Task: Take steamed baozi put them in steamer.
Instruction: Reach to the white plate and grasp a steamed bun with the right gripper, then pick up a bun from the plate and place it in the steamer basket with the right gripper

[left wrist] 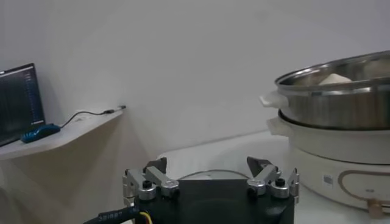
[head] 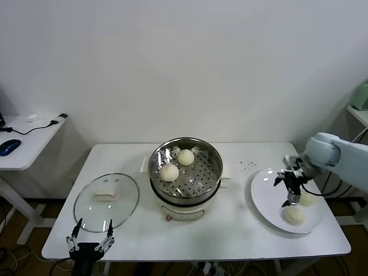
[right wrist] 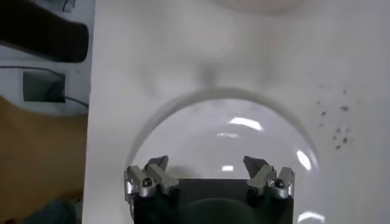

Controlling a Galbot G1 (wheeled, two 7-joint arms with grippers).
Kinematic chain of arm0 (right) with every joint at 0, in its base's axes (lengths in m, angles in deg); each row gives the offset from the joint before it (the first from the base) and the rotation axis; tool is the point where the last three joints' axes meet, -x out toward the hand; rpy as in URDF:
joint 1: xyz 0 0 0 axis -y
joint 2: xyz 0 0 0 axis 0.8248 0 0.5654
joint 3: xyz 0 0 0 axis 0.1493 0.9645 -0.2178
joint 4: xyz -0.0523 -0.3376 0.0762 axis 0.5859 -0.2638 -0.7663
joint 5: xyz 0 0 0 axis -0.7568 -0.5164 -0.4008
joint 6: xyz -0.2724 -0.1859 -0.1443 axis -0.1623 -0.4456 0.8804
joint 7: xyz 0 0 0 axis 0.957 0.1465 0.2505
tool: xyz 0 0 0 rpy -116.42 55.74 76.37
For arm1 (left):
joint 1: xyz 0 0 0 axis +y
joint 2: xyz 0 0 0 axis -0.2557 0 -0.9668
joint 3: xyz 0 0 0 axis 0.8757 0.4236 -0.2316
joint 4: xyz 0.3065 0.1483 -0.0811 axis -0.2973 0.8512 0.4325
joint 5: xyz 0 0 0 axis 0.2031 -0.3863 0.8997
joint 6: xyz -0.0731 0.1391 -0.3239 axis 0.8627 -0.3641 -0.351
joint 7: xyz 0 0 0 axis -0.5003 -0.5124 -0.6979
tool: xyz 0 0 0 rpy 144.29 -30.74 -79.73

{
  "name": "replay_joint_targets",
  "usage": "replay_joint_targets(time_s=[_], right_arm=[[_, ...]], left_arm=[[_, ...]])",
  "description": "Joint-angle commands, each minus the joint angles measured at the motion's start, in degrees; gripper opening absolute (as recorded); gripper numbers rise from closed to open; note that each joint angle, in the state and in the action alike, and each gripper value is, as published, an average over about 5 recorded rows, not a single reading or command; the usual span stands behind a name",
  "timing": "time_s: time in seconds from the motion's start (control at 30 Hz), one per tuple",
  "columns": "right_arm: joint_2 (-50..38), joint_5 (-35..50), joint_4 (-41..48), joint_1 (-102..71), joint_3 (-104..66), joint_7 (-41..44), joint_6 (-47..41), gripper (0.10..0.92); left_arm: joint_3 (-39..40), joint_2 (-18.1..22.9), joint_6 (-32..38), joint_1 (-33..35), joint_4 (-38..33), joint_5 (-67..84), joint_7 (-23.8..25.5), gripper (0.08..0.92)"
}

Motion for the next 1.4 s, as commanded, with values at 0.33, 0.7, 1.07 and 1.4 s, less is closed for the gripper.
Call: replay_joint_targets(time_s=[0.33, 0.7, 1.07, 1.4], right_arm=[[-1.7, -9.9, 5.1, -15.4, -12.8, 0.5, 1.4, 0.823], [0.4, -9.3, 6.6, -15.1, -12.4, 0.0, 1.4, 0.817], [1.3, -8.0, 7.5, -12.2, -10.5, 1.0, 1.7, 0.62], [5.4, -5.3, 8.1, 7.8, 2.4, 4.5, 11.9, 0.57]], left_arm=[[-0.1, 0.4, 0.3, 0.4, 0.9, -0.6, -0.1, 0.823], [-0.1, 0.4, 0.3, 0.1, 1.5, -0.8, -0.1, 0.823], [0.3, 0.4, 0.7, 0.0, 1.7, -1.2, -0.6, 0.823], [0.3, 0.2, 0.7, 0.1, 1.9, -1.0, -0.6, 0.823]])
